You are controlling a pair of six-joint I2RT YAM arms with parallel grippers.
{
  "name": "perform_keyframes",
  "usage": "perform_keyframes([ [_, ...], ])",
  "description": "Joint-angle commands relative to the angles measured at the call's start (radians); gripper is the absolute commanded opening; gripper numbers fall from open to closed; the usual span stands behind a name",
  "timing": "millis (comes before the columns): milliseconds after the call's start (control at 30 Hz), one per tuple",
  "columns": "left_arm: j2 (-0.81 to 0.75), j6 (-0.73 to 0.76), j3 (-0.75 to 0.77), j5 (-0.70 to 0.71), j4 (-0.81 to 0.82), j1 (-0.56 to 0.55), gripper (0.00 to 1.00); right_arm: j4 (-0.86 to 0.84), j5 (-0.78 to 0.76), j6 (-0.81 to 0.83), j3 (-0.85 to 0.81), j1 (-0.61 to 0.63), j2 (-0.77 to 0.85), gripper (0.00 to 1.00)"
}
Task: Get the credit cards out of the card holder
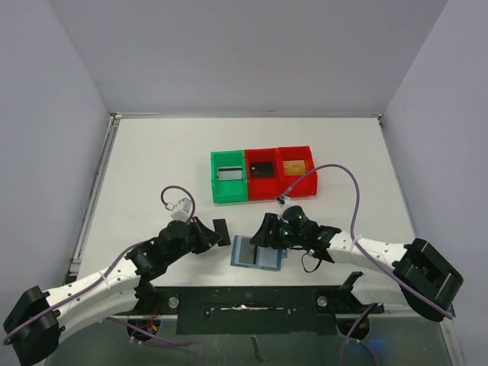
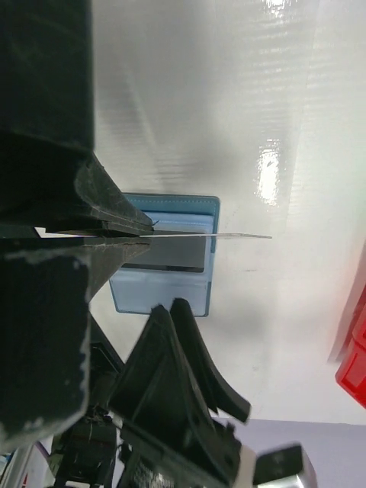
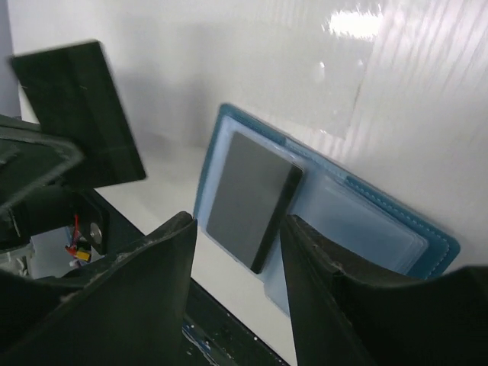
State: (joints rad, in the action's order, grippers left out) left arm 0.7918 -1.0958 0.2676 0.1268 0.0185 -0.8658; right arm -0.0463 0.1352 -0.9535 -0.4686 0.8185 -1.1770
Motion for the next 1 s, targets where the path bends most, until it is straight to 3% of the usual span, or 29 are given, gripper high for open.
perform_keyframes([
  [0,-0.06,0.008,0.017,0.041,-0.043,0.015,0.0,-0.187,0.072,-0.094,0.046,-0.001,-0.083,0.48],
  [100,-0.077,0.01,0.008,0.019,-0.035,0.018,0.0,0.007,-0.072,-0.05,-0.012,-0.012,-0.13,0.49],
  [200,-0.089,0.021,0.015,0.012,-0.065,0.02,0.0,0.117,-0.106,0.053,-0.089,-0.012,-0.112,0.51],
  [333,-0.111,0.02,0.007,0.029,-0.064,0.026,0.0,0.121,-0.092,0.153,-0.125,-0.017,-0.005,0.71],
  [400,-0.122,0.031,0.0,0.015,-0.03,0.033,0.0,0.118,-0.106,0.181,-0.129,-0.026,0.048,0.76],
  [667,-0.189,0.096,-0.023,-0.066,0.058,0.115,0.0,0.055,-0.271,0.187,-0.12,-0.048,0.113,0.86],
  [833,-0.242,0.077,-0.117,-0.203,0.252,0.195,0.0,0.009,-0.156,0.3,-0.124,-0.052,0.11,0.89],
  [967,-0.235,0.095,-0.12,-0.308,0.322,0.232,0.0,0.016,-0.104,0.235,-0.122,-0.109,0.096,0.92],
])
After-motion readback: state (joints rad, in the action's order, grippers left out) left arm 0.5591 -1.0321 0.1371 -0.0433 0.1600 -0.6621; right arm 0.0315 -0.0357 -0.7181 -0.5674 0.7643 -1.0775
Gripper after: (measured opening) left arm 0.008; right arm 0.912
